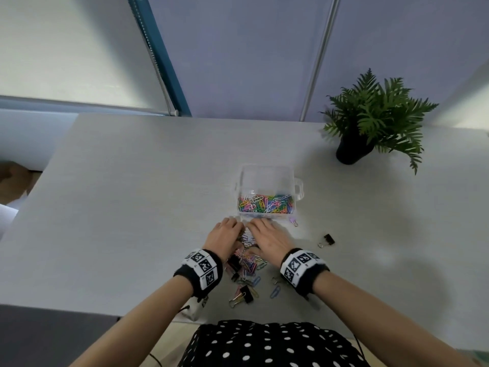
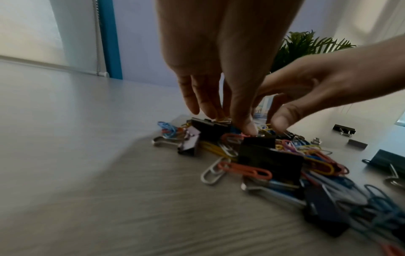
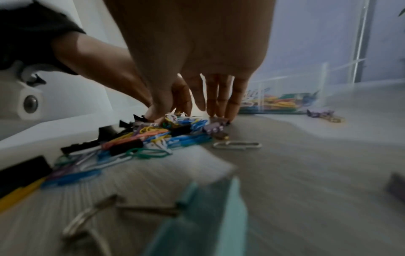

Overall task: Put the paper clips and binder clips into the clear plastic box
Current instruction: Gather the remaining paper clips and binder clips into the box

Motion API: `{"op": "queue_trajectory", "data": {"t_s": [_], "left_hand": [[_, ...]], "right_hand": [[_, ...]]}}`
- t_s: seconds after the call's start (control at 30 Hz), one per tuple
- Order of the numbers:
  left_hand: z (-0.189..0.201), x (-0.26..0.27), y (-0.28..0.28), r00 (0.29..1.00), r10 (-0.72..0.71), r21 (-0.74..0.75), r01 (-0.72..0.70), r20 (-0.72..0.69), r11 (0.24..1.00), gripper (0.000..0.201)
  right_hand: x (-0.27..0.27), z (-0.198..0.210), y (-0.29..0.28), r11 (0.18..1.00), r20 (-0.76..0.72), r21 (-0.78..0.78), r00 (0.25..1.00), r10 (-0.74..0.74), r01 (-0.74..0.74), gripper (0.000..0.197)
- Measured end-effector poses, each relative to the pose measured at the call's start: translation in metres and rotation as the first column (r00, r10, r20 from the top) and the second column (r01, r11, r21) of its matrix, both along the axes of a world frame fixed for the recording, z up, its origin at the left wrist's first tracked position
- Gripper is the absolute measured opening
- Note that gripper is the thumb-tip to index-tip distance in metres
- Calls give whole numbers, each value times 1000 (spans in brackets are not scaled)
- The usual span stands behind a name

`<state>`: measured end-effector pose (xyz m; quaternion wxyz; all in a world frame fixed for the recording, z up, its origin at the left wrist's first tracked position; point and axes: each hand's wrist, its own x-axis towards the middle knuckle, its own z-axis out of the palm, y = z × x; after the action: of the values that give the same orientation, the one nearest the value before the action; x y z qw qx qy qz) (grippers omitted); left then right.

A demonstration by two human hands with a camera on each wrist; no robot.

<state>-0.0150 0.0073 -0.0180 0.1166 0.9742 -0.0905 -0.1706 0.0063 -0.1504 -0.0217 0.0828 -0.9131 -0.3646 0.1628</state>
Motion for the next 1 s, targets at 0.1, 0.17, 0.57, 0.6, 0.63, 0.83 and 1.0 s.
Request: {"op": "queue_trajectory", "data": {"t_s": [0.1,0.17,0.57,0.6,0.63,0.83,1.0], "left_hand": [[1,5,0,1000,-11,36,11,-12,999,33],[5,8,2,999,-18,40,20,-40,999,27],[24,18,25,959,207,-253,-253,-194,934,12],[25,19,25,949,223,-298,-284,-224,911,11],[25,19,26,940,237,-334,-312,-247,889,10],[23,16,28,912,269,-395,-381,-309,836,9],[22,17,27,921,250,-443,-366,-299,818,8]], "right_hand": [[-5,-5,3,996,6,29,997,-80,80,41],[-5,-8,-2,985,-89,72,984,-152,159,24],[6,1,-34,668,-724,337,636,-267,664,14],[7,2,-35,657,-729,346,633,-261,670,14],[7,2,-37,645,-735,348,625,-263,680,13],[5,-1,-50,712,-639,325,699,-320,622,26],[4,-5,-57,592,-735,340,600,-318,731,8]]}}
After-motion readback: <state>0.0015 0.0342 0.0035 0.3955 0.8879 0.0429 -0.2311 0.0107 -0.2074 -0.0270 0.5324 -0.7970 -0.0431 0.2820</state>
